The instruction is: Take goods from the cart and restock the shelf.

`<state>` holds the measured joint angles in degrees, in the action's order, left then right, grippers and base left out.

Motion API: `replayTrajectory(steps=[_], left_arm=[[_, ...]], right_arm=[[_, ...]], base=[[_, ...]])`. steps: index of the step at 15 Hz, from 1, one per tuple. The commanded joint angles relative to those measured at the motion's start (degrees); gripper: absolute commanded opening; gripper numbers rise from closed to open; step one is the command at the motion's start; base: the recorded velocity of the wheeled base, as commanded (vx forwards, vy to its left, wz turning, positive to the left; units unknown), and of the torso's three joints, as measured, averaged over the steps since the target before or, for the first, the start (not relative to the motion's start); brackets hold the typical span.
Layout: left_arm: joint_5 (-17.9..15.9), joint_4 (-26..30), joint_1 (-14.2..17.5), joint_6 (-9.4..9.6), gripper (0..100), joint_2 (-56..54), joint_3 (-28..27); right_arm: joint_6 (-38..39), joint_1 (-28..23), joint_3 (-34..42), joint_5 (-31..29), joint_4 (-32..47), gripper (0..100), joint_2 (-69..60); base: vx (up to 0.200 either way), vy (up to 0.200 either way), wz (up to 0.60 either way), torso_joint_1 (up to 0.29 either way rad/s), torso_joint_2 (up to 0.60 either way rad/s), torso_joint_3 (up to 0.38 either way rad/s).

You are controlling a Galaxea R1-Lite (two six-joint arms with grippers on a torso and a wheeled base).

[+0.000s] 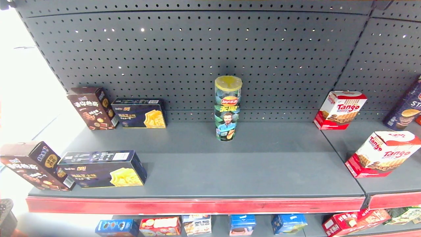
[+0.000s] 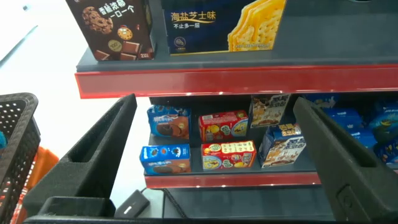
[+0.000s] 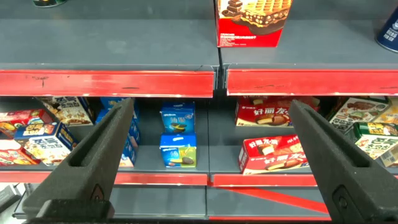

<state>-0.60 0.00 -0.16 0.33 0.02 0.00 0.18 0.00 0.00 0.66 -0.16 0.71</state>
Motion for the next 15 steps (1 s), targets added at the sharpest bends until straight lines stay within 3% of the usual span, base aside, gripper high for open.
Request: replayTrajectory(steps=[1, 15], left_arm=[[-0.02, 0.0, -0.02, 0.02, 100, -0.02, 0.0], [-0.02, 0.0, -0.02, 0.02, 100, -0.02, 0.0]], right_arm=[[-0.01, 0.0, 0.0, 0.04, -0.02, 100, 0.08], [0.26, 0.0, 0.0, -0.04, -0.11, 100, 0.0]], base=[[0.0, 0.0, 0.0, 0.0, 0.0, 0.0], [0.0, 0.0, 0.51, 0.002, 0.0, 0.001]])
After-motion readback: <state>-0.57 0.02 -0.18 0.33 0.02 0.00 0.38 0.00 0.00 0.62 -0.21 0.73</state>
